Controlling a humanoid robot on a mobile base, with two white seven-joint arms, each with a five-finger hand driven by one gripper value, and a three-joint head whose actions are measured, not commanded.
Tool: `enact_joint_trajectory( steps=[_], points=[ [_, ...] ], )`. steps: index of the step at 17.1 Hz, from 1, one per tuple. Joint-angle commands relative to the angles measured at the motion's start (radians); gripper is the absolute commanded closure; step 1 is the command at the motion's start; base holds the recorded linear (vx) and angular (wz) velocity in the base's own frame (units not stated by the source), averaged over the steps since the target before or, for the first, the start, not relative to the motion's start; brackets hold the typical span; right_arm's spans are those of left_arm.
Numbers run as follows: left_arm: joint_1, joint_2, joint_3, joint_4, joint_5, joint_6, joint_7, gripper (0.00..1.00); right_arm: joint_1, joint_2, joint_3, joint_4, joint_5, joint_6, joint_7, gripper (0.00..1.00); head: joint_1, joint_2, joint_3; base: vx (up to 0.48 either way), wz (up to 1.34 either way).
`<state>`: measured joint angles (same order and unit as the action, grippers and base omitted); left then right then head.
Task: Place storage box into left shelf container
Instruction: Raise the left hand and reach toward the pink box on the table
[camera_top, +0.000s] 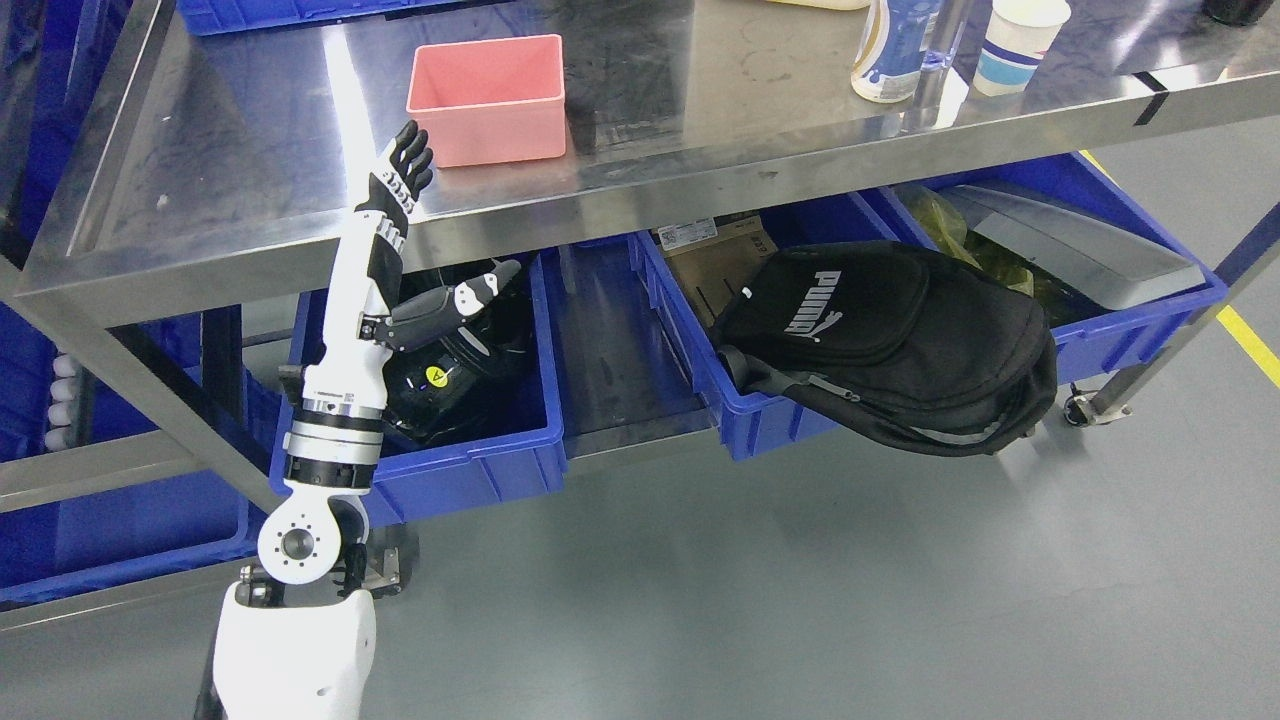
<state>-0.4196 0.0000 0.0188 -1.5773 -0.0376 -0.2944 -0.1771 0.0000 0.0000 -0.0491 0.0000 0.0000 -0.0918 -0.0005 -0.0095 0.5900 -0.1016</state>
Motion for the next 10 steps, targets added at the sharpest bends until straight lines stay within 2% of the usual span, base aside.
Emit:
enact_joint_trajectory(
  steps=[1,4,6,10],
  points=[
    [-0.002,0.017,0.088,-0.006,0.001,-0.075,0.001,0.00,0.008,-0.017,0.000,-0.017,-0.003,0.000,0.000,0.00,0.0000,0.000,0.000,0.044,-0.11],
    [-0.010,0.017,0.118,-0.007,-0.001,-0.146,-0.001,0.00,0.008,-0.017,0.000,-0.017,-0.002,0.000,0.000,0.00,0.0000,0.000,0.000,0.039,-0.08],
    [-0.085,0.021,0.159,0.002,-0.004,-0.134,-0.049,0.00,0.008,-0.017,0.000,-0.017,-0.003,0.000,0.000,0.00,0.0000,0.000,0.000,0.042,-0.05],
    [-0.324,0.282,0.162,0.115,-0.010,-0.019,-0.327,0.00,0.008,-0.017,0.000,-0.017,-0.003,0.000,0.000,0.00,0.0000,0.000,0.000,0.051,-0.06]
  ],
)
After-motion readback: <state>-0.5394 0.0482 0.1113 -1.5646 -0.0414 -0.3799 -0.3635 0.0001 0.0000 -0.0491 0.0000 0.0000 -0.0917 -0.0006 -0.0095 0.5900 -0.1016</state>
